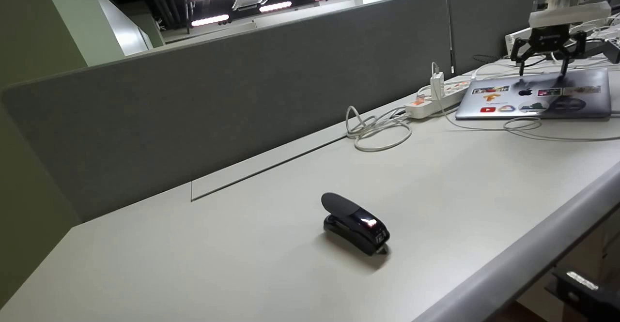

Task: Close the laptop

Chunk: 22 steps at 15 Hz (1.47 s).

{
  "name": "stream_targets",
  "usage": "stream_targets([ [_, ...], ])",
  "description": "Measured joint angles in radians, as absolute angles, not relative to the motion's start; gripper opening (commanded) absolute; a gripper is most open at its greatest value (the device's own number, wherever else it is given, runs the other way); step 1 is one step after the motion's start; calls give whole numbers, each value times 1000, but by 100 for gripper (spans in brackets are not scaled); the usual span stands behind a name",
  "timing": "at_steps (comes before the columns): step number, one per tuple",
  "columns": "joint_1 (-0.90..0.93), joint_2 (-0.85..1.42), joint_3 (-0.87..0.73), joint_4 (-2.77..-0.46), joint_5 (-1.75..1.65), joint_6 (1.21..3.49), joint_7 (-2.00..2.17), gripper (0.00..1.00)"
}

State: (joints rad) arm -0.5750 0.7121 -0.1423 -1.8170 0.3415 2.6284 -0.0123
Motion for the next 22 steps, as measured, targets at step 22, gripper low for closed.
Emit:
stream_targets([
  [22, -492, 764, -197, -1833, 335, 2645, 28, 100],
])
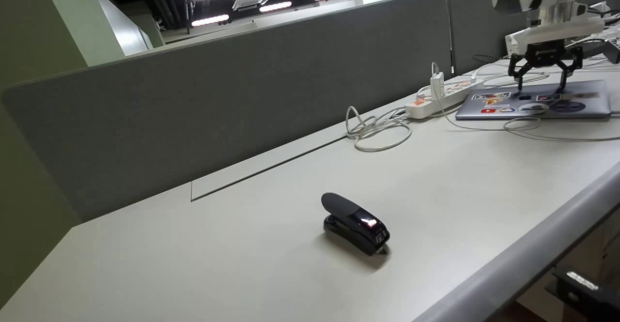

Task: Close the laptop

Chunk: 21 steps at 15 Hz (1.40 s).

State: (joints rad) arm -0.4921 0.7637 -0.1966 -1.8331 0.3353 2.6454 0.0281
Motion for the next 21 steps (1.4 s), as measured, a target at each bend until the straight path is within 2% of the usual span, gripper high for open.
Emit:
stream_targets([
  [12, -472, 782, -218, -1876, 338, 2742, 104, 100],
  [17, -416, 660, -271, -2007, 323, 2744, 129, 100],
  [21, -356, 522, -338, -2099, 250, 2640, 155, 100],
])
